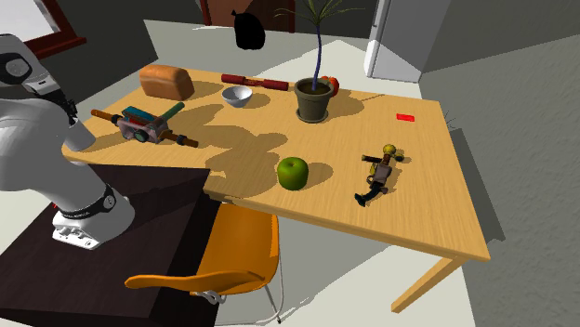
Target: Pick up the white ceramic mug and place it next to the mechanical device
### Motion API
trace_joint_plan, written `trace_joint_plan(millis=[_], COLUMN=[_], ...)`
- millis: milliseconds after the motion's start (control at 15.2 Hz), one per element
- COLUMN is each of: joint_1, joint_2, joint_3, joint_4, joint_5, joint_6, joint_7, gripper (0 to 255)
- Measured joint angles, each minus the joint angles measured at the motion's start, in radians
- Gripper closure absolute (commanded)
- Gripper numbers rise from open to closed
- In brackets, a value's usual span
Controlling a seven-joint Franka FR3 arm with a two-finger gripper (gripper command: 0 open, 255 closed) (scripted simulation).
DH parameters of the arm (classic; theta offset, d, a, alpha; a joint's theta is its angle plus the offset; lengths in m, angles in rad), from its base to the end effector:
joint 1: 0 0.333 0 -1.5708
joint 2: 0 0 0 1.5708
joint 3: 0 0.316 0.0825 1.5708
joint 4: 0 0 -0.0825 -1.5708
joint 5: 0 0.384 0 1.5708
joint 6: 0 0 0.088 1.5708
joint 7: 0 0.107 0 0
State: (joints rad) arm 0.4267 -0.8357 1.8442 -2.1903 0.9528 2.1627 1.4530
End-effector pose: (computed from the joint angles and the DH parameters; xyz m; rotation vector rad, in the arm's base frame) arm -0.3618 0.3947 0.2454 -3.1121 -0.3755 -0.0997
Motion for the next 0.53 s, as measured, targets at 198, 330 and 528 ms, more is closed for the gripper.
trace_joint_plan(millis=[198, 330, 528], joint_1=[-0.01, -0.01, -0.011], joint_2=[-0.006, -0.006, -0.006], joint_3=[0.014, 0.016, 0.016], joint_4=[0.001, 0.001, 0.001], joint_5=[0.01, 0.011, 0.011], joint_6=[0.008, 0.009, 0.009], joint_7=[-0.004, -0.004, -0.005], gripper=[255, 255, 0])
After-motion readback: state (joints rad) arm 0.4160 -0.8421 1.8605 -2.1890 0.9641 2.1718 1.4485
